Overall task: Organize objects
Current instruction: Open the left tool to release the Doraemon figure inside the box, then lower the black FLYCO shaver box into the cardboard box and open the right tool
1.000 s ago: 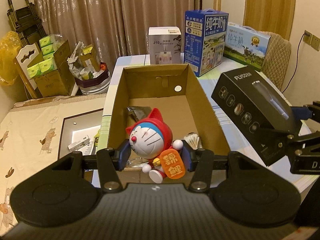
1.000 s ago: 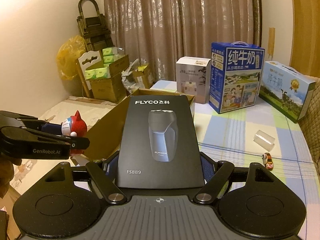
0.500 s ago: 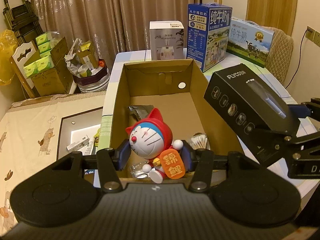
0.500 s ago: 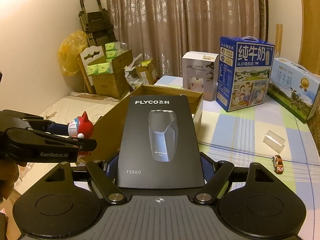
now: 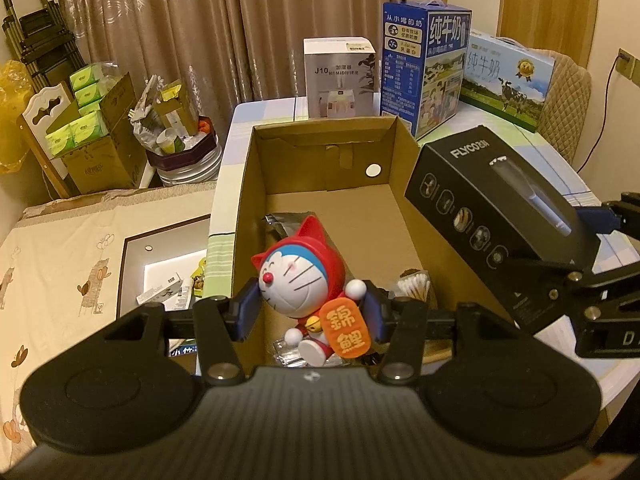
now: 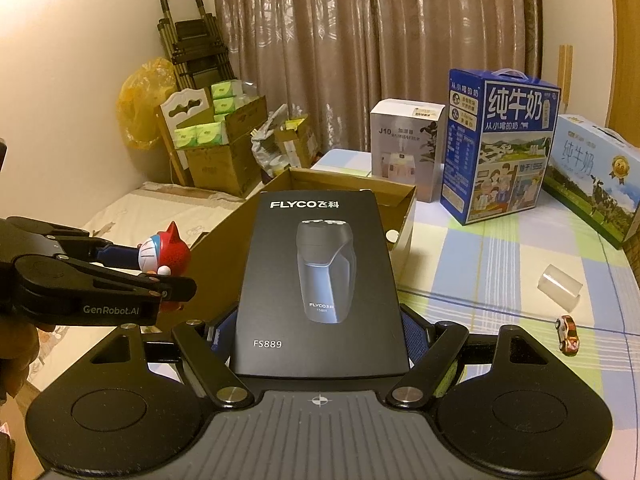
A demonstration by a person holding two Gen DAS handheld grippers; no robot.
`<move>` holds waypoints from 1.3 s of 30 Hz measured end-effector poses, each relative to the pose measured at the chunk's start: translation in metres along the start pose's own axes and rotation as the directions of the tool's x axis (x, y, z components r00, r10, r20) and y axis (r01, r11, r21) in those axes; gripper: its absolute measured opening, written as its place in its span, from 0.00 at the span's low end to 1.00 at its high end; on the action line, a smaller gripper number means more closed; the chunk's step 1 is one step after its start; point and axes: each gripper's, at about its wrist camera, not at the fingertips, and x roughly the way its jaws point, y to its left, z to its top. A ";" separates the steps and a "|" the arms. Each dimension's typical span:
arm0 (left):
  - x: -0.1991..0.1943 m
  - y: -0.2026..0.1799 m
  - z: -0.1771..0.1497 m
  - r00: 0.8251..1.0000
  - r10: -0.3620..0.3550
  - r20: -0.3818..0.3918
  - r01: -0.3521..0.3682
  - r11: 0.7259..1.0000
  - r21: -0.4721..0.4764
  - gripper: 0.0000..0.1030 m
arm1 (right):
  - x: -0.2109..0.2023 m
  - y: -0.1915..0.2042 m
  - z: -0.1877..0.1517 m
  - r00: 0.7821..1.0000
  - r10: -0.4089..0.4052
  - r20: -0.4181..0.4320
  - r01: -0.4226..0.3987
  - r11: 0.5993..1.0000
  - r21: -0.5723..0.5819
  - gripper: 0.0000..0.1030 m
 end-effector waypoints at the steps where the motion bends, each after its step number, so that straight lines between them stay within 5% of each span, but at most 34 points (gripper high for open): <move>1: 0.001 0.000 0.001 1.000 0.000 -0.001 0.000 1.000 0.001 0.46 | 0.001 -0.001 0.000 1.000 -0.001 0.000 0.001 1.000 0.001 0.74; 15: 0.029 0.003 0.011 1.000 -0.007 -0.018 0.008 1.000 0.021 0.47 | 0.016 -0.007 0.004 1.000 -0.010 -0.008 0.010 1.000 0.029 0.74; 18: 0.032 0.005 0.011 1.000 0.018 -0.004 -0.018 1.000 0.010 0.63 | 0.020 -0.008 0.003 1.000 -0.008 -0.011 0.009 0.999 0.035 0.74; 39: 0.018 0.028 0.002 0.999 0.053 0.011 -0.052 0.998 -0.033 0.71 | 0.029 -0.004 0.010 1.000 0.019 -0.001 -0.019 0.997 0.073 0.74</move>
